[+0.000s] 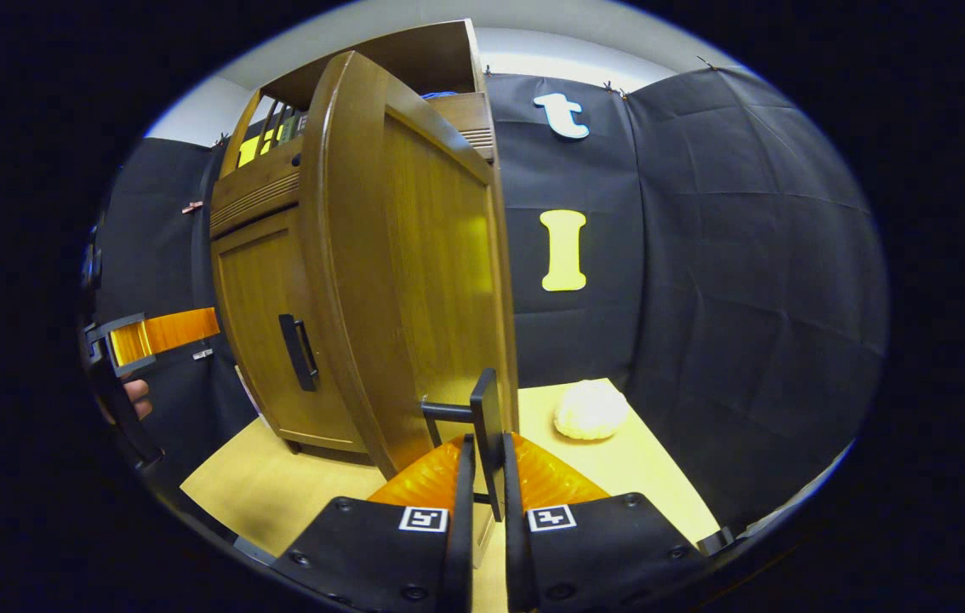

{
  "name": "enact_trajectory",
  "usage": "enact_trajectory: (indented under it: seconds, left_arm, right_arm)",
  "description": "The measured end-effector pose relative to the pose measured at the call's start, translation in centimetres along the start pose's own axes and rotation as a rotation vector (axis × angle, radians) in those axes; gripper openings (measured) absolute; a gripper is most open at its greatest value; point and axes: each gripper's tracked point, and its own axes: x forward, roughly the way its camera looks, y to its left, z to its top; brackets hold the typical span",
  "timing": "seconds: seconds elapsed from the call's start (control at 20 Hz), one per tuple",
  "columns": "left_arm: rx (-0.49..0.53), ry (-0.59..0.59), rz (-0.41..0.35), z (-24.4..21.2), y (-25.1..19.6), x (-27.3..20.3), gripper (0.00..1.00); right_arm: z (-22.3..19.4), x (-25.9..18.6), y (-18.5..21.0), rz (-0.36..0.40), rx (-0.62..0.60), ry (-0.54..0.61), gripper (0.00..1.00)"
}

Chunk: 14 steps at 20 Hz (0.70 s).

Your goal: Open the right door of the double-door shoe cabinet with the right hand, and open the left door with the left hand.

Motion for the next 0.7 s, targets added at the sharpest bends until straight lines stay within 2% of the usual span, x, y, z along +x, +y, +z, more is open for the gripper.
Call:
enact_trajectory:
  seconds: [0.1,0.15,0.2,0.25,0.4,0.55,0.7]
  left_arm:
    - [-0.008,0.005,-0.011,0.0,-0.7,0.5,0.96]
    - [-0.005,0.007,-0.014,-0.1,-1.0,0.8,0.96]
    - [0.002,0.008,-0.016,0.0,-1.2,1.0,0.96]
    - [0.008,0.01,-0.017,-0.1,-1.4,1.3,0.96]
    - [0.014,0.015,-0.027,-0.3,-1.9,2.2,0.96]
    - [0.033,0.027,-0.012,-0.8,-1.5,3.0,0.96]
    - [0.048,0.029,0.008,-1.0,-0.9,3.8,0.96]
  right_arm:
    - [0.4,-0.5,-2.0,-0.003,0.014,-0.007,0.15]
    - [0.6,-0.8,-2.9,-0.004,0.016,-0.011,0.06]
    - [0.8,-0.9,-3.8,-0.007,0.011,-0.016,0.06]
    - [1.0,-1.1,-4.7,-0.013,0.003,-0.021,0.14]
    - [2.0,-1.5,-7.4,-0.058,-0.015,-0.041,0.14]
    - [2.6,-1.8,-7.1,-0.034,0.011,-0.051,0.14]
    - [2.1,-2.1,-7.5,-0.073,-0.051,-0.047,0.14]
